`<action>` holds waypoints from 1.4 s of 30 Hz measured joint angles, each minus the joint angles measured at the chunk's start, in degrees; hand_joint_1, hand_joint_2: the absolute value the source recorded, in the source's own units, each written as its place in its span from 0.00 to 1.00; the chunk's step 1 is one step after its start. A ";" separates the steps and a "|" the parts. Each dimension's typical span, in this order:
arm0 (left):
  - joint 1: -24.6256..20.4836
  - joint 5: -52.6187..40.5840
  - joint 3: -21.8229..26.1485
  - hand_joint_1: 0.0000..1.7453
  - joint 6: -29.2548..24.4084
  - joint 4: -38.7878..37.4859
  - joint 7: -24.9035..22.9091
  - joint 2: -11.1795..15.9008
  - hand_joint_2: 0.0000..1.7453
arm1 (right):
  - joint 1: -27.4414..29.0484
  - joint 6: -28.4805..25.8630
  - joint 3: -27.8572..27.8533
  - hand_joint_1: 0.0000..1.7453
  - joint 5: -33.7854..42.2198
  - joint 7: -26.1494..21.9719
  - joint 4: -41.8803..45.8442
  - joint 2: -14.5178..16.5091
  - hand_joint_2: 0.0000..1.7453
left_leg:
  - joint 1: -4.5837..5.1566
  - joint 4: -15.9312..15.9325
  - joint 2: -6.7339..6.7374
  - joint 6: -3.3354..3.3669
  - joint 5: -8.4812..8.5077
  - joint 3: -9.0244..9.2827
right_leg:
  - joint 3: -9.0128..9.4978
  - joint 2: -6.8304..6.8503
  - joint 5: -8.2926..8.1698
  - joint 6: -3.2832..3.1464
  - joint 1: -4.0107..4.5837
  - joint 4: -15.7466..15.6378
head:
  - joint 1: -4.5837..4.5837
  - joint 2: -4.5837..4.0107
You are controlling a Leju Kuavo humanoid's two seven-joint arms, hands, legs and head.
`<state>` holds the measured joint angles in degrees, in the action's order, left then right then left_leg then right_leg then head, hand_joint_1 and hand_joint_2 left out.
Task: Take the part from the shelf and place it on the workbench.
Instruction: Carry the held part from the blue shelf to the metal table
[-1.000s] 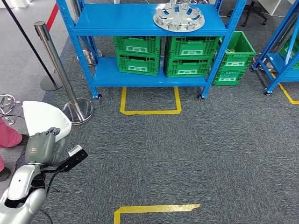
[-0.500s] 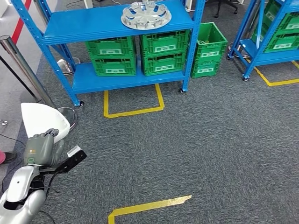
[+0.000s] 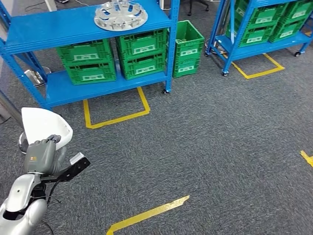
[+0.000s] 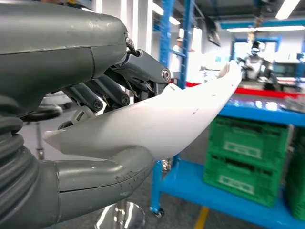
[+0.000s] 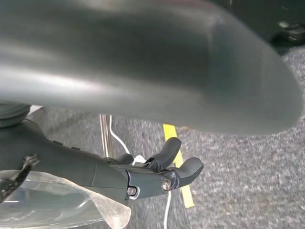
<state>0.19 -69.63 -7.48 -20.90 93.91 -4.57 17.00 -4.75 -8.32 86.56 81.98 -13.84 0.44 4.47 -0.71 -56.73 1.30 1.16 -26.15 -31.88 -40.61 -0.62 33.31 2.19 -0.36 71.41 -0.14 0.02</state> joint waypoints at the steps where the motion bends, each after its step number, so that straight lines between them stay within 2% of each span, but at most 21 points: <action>1: 0.07 0.01 0.00 1.00 0.01 -0.01 0.00 -0.04 1.00 | -0.06 0.02 0.03 0.00 -0.07 0.10 0.00 0.01 0.00 | 0.08 -0.01 0.76 0.01 0.03 -0.07 | -0.72 0.32 0.46 0.10 -0.08 1.92 | -0.01 0.00; 2: 0.07 0.01 0.00 1.00 0.01 -0.01 0.00 -0.09 1.00 | -0.07 0.04 0.08 0.00 -0.13 0.21 0.00 0.01 0.00 | 0.13 -0.03 1.39 -0.01 0.05 -0.11 | -0.25 0.50 -0.15 0.12 -0.13 1.56 | 0.01 0.00; 3: 0.05 0.02 0.01 1.00 0.01 -0.01 0.00 -0.15 1.00 | -0.08 0.06 0.13 0.00 -0.17 0.35 0.00 0.01 0.00 | 0.15 -0.03 1.90 -0.06 0.08 -0.11 | 1.54 0.69 -1.68 0.06 -0.16 -1.26 | 0.00 0.00; 5: -0.03 0.01 0.05 1.00 -0.01 -0.01 0.00 -0.22 1.00 | -0.16 0.05 0.26 0.00 -0.29 0.48 0.00 0.01 0.00 | 0.26 -0.04 2.57 -0.36 0.18 -0.11 | 6.71 1.23 -4.65 -0.34 -0.07 -9.78 | -0.02 0.01; 6: -0.09 -0.01 0.11 1.00 -0.02 -0.01 0.00 -0.25 1.00 | -0.22 -0.06 0.35 0.00 -0.46 0.49 0.00 0.01 0.00 | 0.32 -0.06 2.77 -0.61 0.26 -0.16 | 8.57 1.40 -5.43 -0.61 0.03 -12.92 | -0.03 0.01; 7: -0.15 -0.02 0.19 1.00 -0.04 -0.01 0.00 -0.28 1.00 | -0.24 -0.27 0.50 0.00 -0.69 0.49 0.00 0.01 0.00 | 0.42 -0.15 2.86 -0.76 0.27 -0.24 | 9.54 1.50 -5.73 -0.74 0.10 -14.60 | -0.06 0.01; 11: -0.07 -0.04 0.37 1.00 -0.06 -0.01 0.01 -0.37 1.00 | -0.23 -1.03 1.30 0.00 -1.56 0.44 0.00 0.01 0.00 | 0.43 -0.16 2.78 -0.22 0.74 -0.46 | 9.60 1.54 -6.04 -0.84 0.31 -15.10 | -0.13 0.01; 16: 0.28 -0.09 0.78 1.00 -0.03 0.08 -0.02 -0.37 1.00 | -0.34 -1.29 1.87 0.00 -2.16 -0.60 0.00 0.01 0.00 | 0.31 0.37 2.63 -1.08 1.23 -0.46 | 9.34 1.70 -6.08 -1.41 0.48 -14.92 | -0.11 0.00; 19: 0.75 -0.11 1.20 1.00 0.02 0.46 -0.17 -0.35 1.00 | -0.21 -1.34 2.08 0.00 -2.64 -1.33 0.00 0.01 0.00 | 0.29 0.42 2.62 -1.43 1.32 -0.50 | 9.23 1.71 -6.07 -1.48 0.49 -14.81 | -0.10 0.00; 27: 1.21 -0.11 1.73 1.00 0.34 0.78 -0.21 -0.35 1.00 | -0.21 -1.51 2.39 0.00 -5.68 -0.77 0.00 0.01 0.00 | 0.35 0.37 2.62 -1.62 1.39 -0.67 | 9.12 1.72 -6.19 -1.60 0.43 -14.79 | -0.08 0.00; 35: 1.19 -0.16 1.77 1.00 0.57 0.78 -0.20 -0.35 1.00 | -0.42 -1.99 2.70 0.00 -7.06 0.49 0.06 0.01 0.00 | 0.64 -0.08 2.61 -1.24 1.15 -0.95 | 9.06 1.77 -6.37 -1.24 0.13 -14.82 | -0.09 0.00; 39: 1.18 -0.27 1.80 1.00 0.70 0.78 -0.21 -0.32 1.00 | -0.51 -2.23 2.73 0.00 -7.21 0.53 0.15 0.01 0.00 | 0.86 -0.28 2.52 -0.66 1.04 -1.27 | 9.09 2.02 -6.43 -0.79 -0.07 -14.89 | -0.11 0.00; 41: 1.15 -0.30 1.85 1.00 0.74 0.81 -0.23 -0.28 1.00 | -0.60 -2.28 2.74 0.00 -7.28 0.53 0.17 0.01 0.00 | 0.57 0.34 2.24 -0.15 1.46 -1.13 | 8.74 2.00 -5.82 -0.41 -0.12 -14.38 | -0.08 0.01; 42: 1.09 -0.32 1.87 1.00 0.78 0.86 -0.27 -0.28 1.00 | -0.61 -2.27 2.74 0.00 -7.33 0.52 0.17 0.01 0.00 | 0.38 0.69 2.03 0.10 1.72 -1.05 | 8.09 1.73 -4.68 -0.24 -0.13 -12.98 | 0.01 0.01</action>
<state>1.28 -69.95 -5.60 -20.12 94.77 -4.84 16.72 -5.36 -10.59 89.30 74.65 -13.32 0.61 4.48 -0.34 -56.04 3.33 1.26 -24.43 -32.93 -32.52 1.11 28.62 1.95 -0.50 58.43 -0.13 0.03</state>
